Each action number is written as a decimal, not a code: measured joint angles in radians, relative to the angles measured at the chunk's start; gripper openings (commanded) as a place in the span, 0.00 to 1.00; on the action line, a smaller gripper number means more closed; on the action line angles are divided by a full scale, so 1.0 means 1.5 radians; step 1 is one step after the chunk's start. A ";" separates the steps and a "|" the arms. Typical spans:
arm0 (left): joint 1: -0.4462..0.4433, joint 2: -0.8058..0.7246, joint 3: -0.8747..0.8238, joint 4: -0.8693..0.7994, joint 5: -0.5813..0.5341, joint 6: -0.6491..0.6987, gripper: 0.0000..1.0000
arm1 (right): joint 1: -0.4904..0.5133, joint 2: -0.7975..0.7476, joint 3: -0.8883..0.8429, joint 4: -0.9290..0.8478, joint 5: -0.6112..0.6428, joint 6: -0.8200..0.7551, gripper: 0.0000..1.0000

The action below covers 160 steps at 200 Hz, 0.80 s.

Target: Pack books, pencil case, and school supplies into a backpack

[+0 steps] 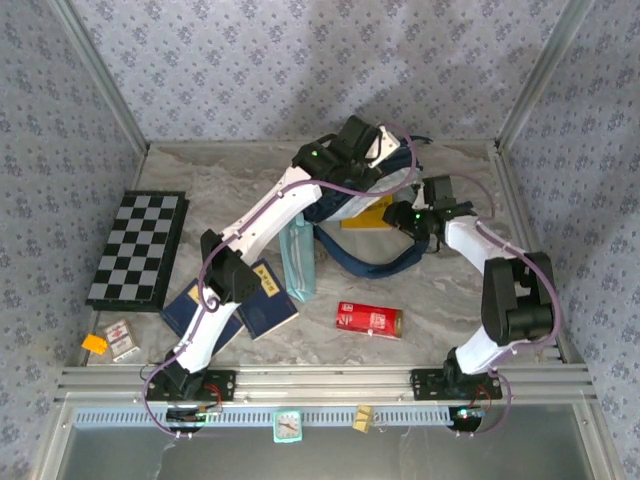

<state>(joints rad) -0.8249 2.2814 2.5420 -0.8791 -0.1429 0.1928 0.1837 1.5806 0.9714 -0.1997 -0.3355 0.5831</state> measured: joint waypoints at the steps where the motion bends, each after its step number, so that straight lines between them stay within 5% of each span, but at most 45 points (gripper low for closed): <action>1: 0.000 0.000 0.000 0.000 0.000 0.000 0.00 | 0.004 -0.001 -0.002 0.001 0.002 0.004 0.31; 42: 0.000 -0.002 -0.015 0.005 0.005 0.000 0.00 | 0.058 0.067 -0.017 0.070 0.031 0.050 0.00; 126: 0.014 -0.048 -0.089 0.037 0.019 -0.003 0.00 | 0.006 0.125 -0.018 0.256 0.104 0.049 0.00; 160: 0.022 -0.055 -0.118 0.045 0.035 -0.011 0.00 | 0.022 0.005 -0.100 0.247 0.088 0.019 0.06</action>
<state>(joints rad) -0.7918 2.1986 2.3650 -0.8112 -0.0902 0.1761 0.2165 1.5883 0.8219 0.1707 -0.2039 0.6109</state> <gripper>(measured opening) 0.064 0.053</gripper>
